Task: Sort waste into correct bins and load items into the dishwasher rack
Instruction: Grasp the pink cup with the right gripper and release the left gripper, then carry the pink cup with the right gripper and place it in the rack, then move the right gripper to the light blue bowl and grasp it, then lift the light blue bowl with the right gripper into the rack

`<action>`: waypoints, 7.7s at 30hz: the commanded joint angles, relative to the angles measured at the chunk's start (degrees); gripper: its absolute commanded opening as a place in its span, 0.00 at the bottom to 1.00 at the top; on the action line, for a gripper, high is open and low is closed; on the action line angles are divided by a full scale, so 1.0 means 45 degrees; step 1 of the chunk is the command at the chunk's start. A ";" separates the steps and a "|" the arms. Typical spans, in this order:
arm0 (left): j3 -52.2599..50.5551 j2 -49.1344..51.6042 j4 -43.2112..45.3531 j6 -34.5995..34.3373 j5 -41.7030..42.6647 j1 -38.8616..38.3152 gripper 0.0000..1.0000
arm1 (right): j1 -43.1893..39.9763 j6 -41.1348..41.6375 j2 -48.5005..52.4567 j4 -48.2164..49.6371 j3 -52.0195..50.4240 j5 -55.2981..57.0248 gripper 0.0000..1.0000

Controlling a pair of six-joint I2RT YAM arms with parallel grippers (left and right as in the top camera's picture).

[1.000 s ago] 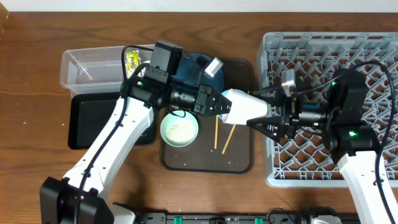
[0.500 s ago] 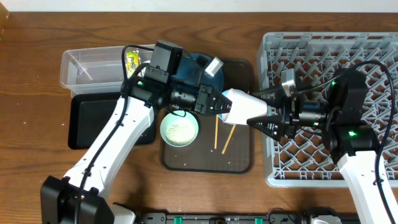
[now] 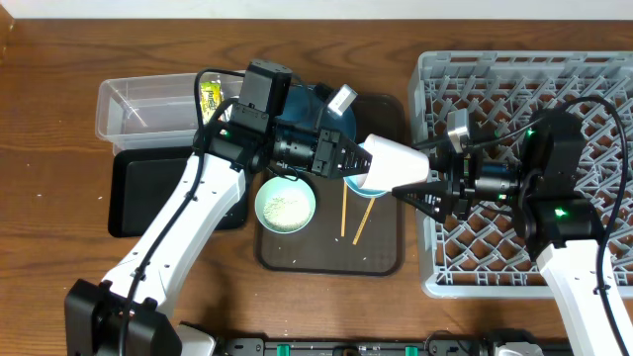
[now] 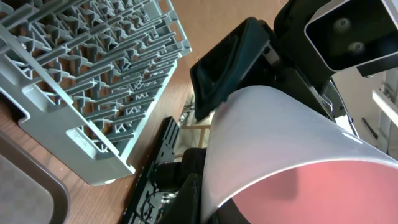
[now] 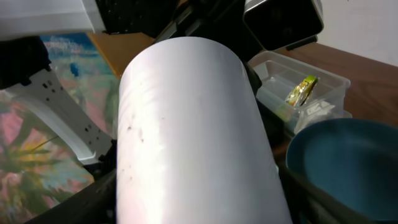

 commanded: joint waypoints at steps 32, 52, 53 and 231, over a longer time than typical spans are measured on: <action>-0.0015 -0.0981 -0.4342 0.1001 -1.1696 0.0238 0.57 | 0.0238 0.2215 0.0058 -0.2987 0.0393 0.7834 0.01; -0.0015 -0.2263 -0.8068 0.0991 -1.7286 0.0238 0.57 | -0.3721 0.3687 0.0525 -1.1181 0.6008 1.6388 0.01; -0.0015 -0.2263 -0.8068 0.0991 -1.7282 0.0233 0.57 | -0.4129 0.3687 0.0690 -1.1438 0.6198 1.6597 0.01; -0.0019 -0.2263 -0.8971 0.0413 -1.7150 0.2511 0.75 | -0.1044 0.2880 0.4624 -0.4541 0.6241 3.1343 0.01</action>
